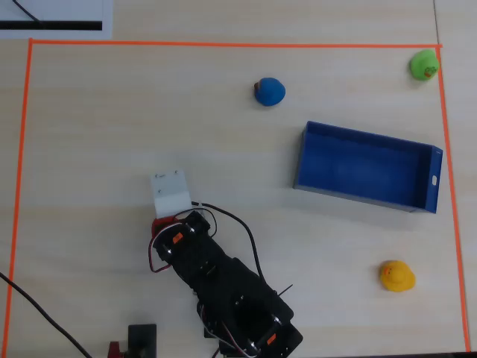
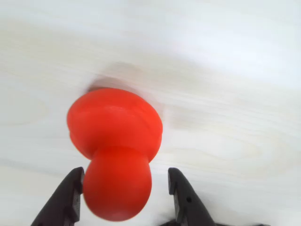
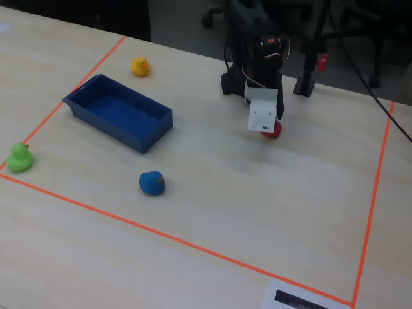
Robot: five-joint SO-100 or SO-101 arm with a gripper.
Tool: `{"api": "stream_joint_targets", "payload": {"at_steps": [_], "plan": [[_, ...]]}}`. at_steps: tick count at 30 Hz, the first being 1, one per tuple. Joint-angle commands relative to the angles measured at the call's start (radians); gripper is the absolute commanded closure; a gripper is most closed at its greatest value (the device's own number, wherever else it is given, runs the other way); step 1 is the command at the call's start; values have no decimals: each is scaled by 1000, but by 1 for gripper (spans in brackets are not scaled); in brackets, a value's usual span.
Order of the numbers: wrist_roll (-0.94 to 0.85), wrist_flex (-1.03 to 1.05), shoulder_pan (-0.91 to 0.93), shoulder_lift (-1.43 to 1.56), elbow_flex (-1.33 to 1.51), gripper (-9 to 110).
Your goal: Grasp red duck and put it into box.
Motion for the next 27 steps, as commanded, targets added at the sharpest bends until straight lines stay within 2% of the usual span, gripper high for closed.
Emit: {"api": "stream_joint_targets", "payload": {"at_steps": [1, 3, 8, 15, 20, 27], "plan": [[6, -25, 18, 0, -3, 87], [8, -35, 29, 3, -3, 94], [-20, -40, 51, 29, 32, 100], [-81, 48, 109, 121, 20, 101], [-170, 87, 272, 132, -209, 101], [-321, 75, 646, -163, -742, 101]]}}
